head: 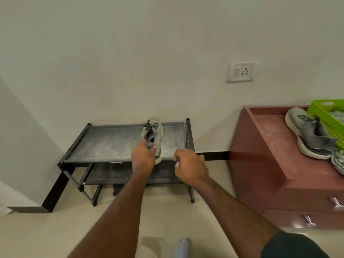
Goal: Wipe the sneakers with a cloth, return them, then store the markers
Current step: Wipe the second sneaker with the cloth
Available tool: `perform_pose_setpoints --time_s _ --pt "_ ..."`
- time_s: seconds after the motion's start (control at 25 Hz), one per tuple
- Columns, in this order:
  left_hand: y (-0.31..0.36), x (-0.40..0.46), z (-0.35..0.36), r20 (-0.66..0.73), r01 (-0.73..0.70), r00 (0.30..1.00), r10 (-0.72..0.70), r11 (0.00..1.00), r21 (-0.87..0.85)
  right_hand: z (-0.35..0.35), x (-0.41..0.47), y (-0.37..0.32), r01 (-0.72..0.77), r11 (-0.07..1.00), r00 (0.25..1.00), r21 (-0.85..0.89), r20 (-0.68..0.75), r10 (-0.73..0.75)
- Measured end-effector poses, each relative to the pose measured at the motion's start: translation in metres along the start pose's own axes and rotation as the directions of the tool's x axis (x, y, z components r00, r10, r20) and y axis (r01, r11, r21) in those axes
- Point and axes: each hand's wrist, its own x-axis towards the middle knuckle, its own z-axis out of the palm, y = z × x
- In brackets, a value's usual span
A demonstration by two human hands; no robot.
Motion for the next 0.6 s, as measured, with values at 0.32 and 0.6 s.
perform_pose_setpoints --time_s 0.32,0.6 --pt "0.098 -0.093 0.033 0.122 -0.246 0.953 0.277 0.943 -0.222 -0.074 -0.048 0.074 -0.065 0.997 0.976 0.036 -0.206 0.071" --pt "0.201 -0.199 0.120 0.236 -0.428 0.817 0.526 0.827 -0.365 -0.176 -0.145 0.206 -0.194 0.970 0.879 0.148 -0.413 0.239"
